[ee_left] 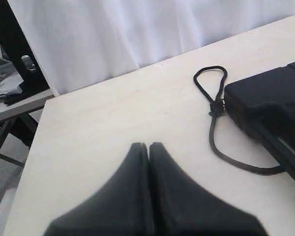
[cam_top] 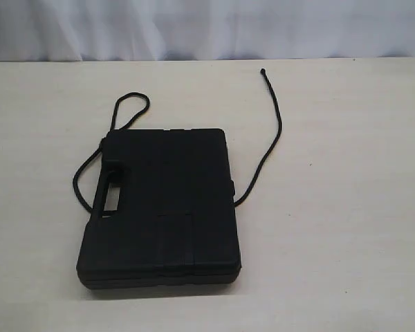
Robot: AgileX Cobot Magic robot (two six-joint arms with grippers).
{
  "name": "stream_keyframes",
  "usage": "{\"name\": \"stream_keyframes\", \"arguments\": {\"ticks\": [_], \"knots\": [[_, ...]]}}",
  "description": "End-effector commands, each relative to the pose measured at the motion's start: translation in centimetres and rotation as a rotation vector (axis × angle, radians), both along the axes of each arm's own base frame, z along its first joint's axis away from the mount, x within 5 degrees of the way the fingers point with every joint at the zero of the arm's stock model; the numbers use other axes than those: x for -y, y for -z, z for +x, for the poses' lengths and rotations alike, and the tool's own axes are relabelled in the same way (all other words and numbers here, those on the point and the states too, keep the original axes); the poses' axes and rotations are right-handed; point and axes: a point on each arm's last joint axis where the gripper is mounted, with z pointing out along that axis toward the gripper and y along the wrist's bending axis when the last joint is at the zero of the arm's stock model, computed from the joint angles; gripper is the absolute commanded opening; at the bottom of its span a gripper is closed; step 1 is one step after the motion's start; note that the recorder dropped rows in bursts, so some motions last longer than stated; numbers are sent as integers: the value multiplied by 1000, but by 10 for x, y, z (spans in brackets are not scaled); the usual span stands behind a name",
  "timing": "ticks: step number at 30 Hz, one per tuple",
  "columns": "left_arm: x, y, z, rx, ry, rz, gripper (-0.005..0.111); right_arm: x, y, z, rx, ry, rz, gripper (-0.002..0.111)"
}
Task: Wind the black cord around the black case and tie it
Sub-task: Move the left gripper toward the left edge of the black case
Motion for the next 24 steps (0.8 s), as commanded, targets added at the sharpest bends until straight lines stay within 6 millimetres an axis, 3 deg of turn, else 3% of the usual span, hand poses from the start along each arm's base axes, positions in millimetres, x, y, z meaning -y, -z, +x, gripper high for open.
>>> {"name": "stream_keyframes", "arguments": {"ticks": [1,3,6,8,12,14,16,21,24], "knots": [[1,-8,2,102,-5,-109,0,0,-8,2,101,5,-8,4],[3,-15,2,203,-23,-410,0,0,-11,2,129,9,61,4],[-1,-26,2,340,-68,-726,0,-3,-13,2,146,13,269,4],[-6,-30,1,420,-113,-875,0,-3,-16,2,184,15,310,4],[-10,-33,0,465,-140,-905,0,-2,-24,3,267,38,508,4],[-8,-32,1,438,-118,-812,0,-4,-24,3,259,41,631,4],[-6,-50,-3,482,-86,-732,0,-5,-24,3,251,41,718,4],[-1,-129,-20,619,18,-707,0,-4,-24,3,261,45,720,4],[-7,-177,-8,683,-17,-721,0,-4,-25,3,265,46,720,4]]}}
